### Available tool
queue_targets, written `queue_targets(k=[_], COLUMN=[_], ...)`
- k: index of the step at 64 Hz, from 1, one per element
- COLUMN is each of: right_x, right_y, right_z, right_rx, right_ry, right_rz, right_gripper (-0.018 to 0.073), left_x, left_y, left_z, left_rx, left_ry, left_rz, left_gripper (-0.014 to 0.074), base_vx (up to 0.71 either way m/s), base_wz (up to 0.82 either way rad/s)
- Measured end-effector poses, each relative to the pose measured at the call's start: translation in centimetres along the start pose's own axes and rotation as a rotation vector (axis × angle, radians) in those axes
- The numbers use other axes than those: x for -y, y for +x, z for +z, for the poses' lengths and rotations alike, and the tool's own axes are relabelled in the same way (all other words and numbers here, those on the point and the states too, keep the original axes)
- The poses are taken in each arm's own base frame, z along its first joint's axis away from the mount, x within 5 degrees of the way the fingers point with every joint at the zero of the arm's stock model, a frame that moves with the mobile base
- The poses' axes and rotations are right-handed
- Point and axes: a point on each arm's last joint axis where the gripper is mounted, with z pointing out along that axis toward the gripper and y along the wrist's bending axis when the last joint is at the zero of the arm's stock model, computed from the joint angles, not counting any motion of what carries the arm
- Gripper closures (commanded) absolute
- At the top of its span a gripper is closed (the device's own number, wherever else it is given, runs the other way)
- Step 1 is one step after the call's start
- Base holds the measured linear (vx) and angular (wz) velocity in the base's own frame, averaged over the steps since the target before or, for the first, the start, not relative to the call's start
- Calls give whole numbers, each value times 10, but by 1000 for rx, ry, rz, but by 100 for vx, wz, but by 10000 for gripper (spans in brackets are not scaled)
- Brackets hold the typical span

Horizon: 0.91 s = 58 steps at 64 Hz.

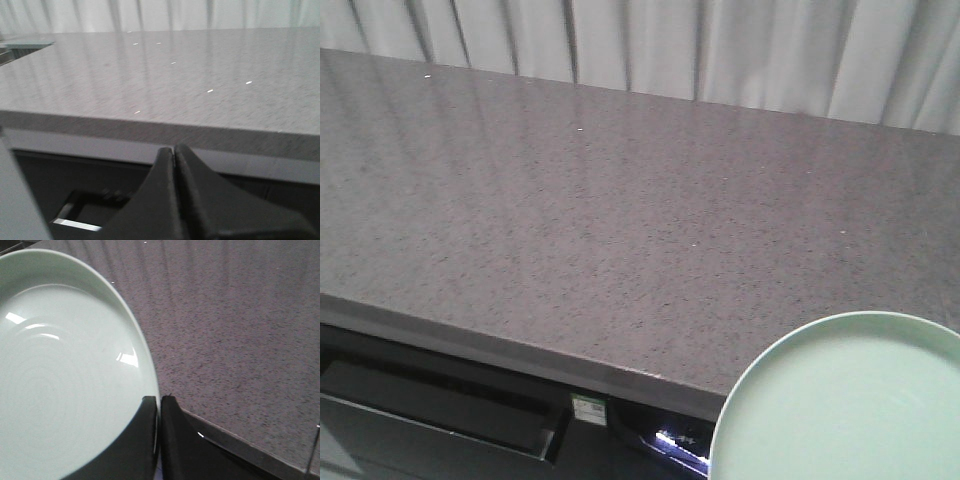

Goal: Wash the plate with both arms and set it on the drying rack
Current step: 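Drive the base along the aisle holding the plate in the right gripper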

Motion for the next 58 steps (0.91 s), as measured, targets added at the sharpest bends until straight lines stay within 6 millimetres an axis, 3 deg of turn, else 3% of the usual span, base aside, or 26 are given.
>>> queue_targets(k=[58], right_x=[0], right_y=[0], right_z=[0], right_rx=[0], right_ry=[0], right_rz=[0], right_gripper=[561], left_x=[0], left_y=[0], left_z=[0], left_rx=[0], left_ry=[0], left_rz=[0], left_gripper=[603], base_vx=[-11], base_wz=[48])
